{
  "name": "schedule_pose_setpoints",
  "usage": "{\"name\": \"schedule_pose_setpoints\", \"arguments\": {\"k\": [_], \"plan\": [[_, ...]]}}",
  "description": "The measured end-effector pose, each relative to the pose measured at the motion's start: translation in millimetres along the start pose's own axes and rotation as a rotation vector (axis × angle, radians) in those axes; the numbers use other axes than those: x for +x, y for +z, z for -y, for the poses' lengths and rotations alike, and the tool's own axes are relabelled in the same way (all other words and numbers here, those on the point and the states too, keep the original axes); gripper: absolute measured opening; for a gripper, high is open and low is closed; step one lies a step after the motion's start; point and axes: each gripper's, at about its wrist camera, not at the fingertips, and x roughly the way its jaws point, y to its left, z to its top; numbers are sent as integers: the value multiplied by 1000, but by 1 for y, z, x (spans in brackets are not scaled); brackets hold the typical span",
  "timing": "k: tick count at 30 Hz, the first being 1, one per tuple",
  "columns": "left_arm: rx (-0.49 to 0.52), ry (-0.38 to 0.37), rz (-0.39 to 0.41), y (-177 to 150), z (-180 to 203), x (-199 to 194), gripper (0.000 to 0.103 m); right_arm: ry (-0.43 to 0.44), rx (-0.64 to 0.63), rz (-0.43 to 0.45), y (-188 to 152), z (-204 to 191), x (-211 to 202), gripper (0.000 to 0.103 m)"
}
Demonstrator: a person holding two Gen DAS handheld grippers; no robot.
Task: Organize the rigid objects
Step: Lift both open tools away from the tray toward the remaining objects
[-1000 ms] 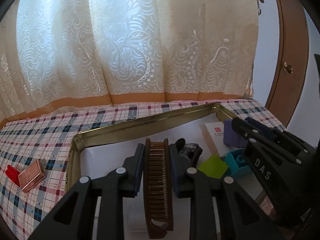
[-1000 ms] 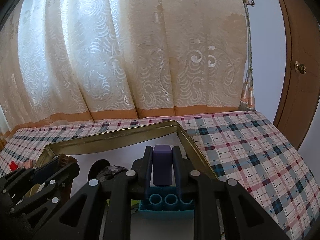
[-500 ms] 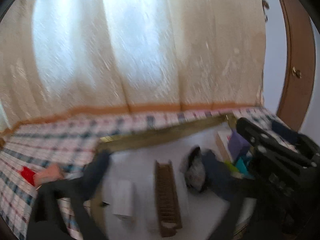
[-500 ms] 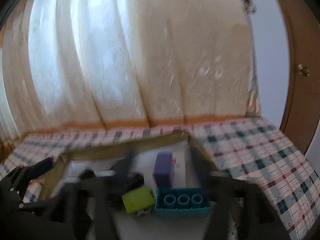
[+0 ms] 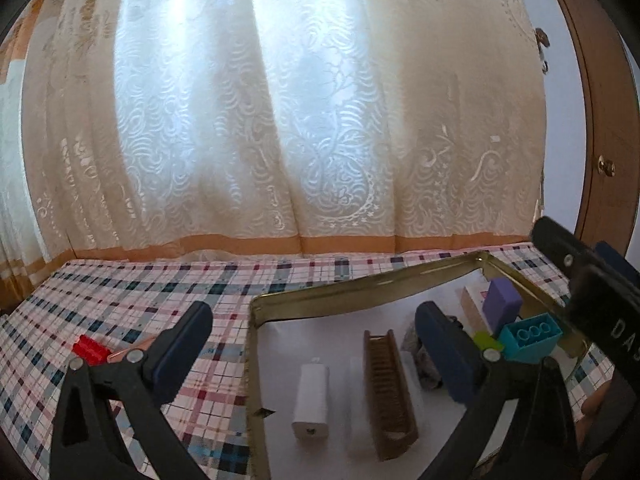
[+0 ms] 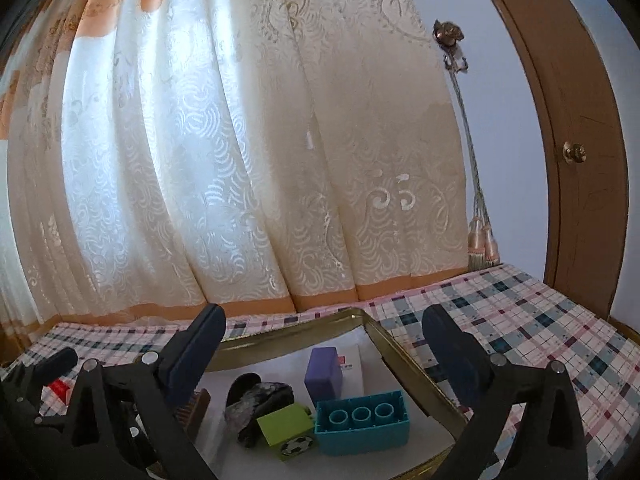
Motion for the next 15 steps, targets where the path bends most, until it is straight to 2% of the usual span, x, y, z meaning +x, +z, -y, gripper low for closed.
{"name": "schedule_pose_setpoints", "arguments": {"k": [5,9,15], "plan": [[-8,26,37,-4,-13,-8,103,-51,-22,29,-4,-5,-8,100],[-9,34,55,-7,-22,-13,103,-91,-33,110,-5,-9,-23,100],[-10,50,64,-12,-33,-16,103,-119,-45,126,-9,-17,-31,100]]}}
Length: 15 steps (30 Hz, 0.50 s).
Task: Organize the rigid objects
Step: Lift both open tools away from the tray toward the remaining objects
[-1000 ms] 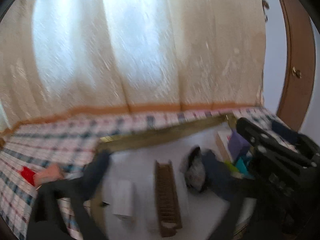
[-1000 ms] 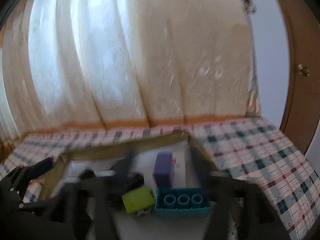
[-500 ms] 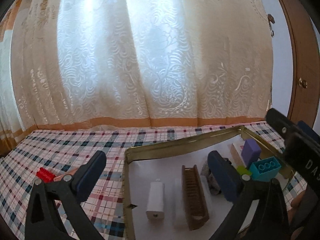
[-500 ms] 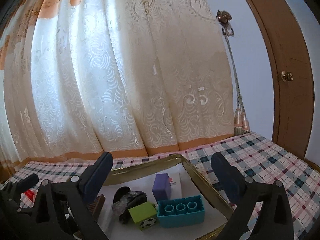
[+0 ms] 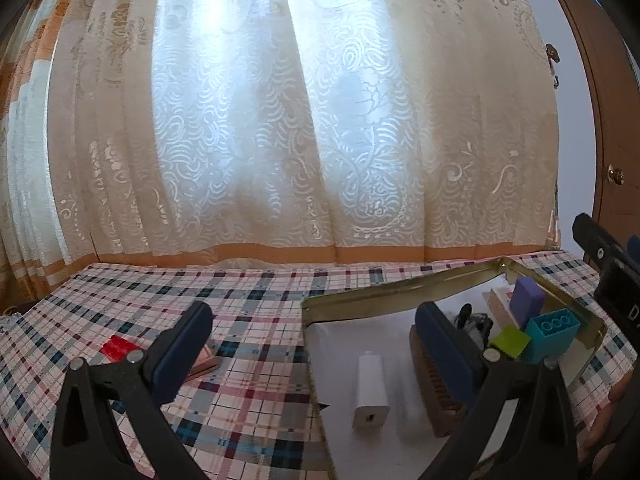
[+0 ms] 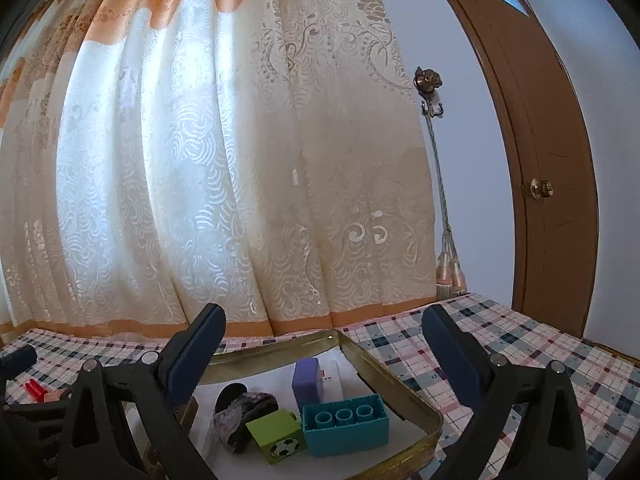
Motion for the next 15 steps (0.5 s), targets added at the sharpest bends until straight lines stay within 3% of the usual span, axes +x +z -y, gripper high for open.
{"name": "schedule_pose_setpoints", "arguments": {"k": [15], "plan": [[-14,-44,7,-7,-10,-9,103,-33,13,18,-3,-8,-29,100]]}}
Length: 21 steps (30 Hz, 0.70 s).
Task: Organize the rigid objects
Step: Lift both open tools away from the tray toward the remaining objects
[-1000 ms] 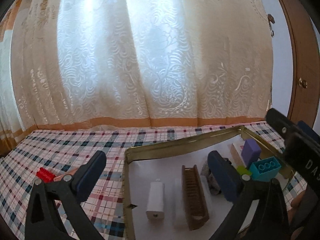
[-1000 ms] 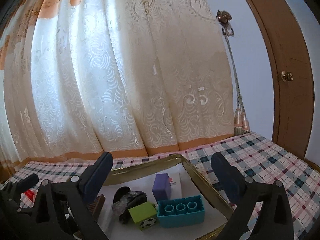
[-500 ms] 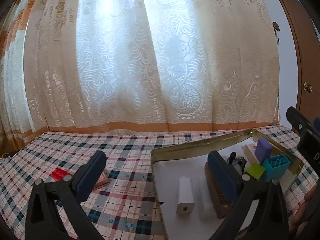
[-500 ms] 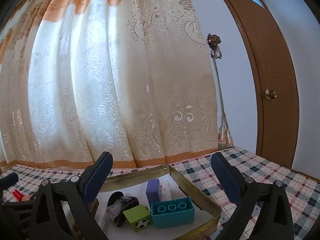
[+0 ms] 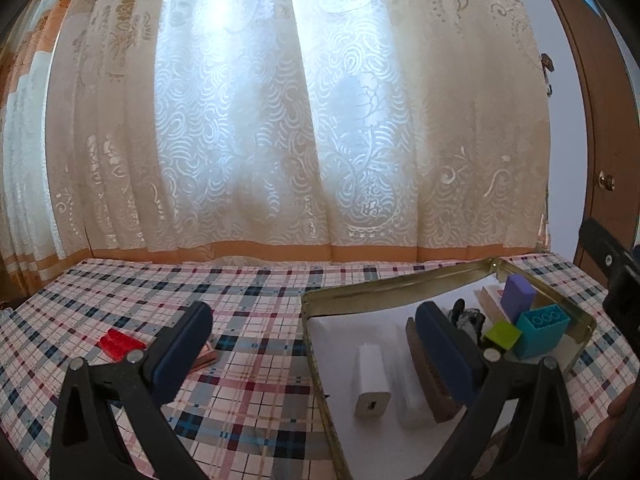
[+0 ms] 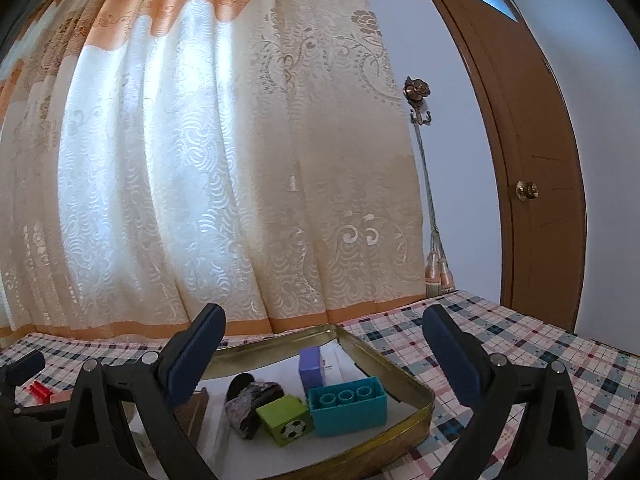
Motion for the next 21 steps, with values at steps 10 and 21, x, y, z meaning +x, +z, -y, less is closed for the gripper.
{"name": "schedule_pose_setpoints", "arguments": {"k": [10,21], "plan": [[-13,5,-20,-1,-28,-3,103,34,9,-50,-7,-24,-7,100],[-43,55,-70,-4,-77,5,103,112,-20,-100,-16,-72,-9,100]]}}
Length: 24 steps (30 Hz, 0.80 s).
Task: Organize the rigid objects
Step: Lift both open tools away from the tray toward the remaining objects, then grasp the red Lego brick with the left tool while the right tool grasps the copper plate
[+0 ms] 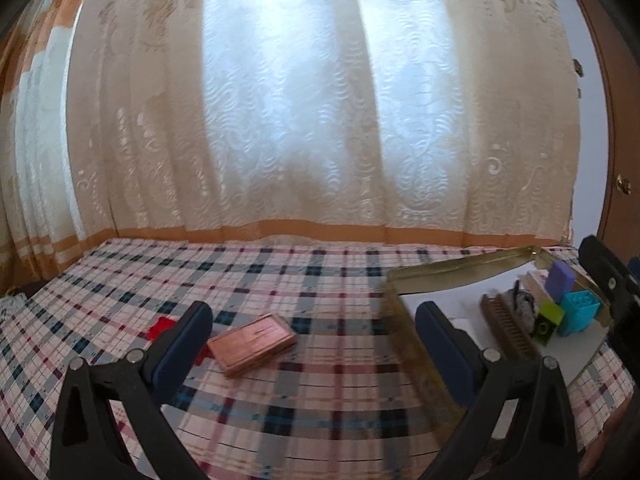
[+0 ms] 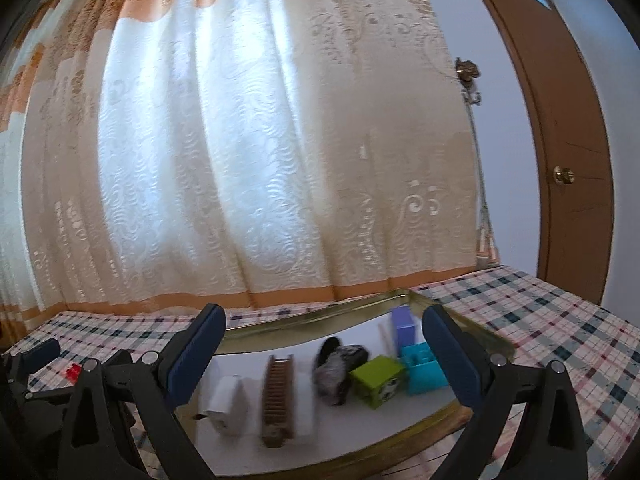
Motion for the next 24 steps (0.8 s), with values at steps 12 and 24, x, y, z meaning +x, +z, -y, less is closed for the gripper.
{"name": "schedule_pose_setpoints", "arguments": {"k": [12,24], "plan": [[-14,98,-34,2,-74,15,103,120,-41,-50,-8,-62,8,100],[-189,234,-96,2,-170,39,103,275,-143,-177,-20,-138,34,100]]}}
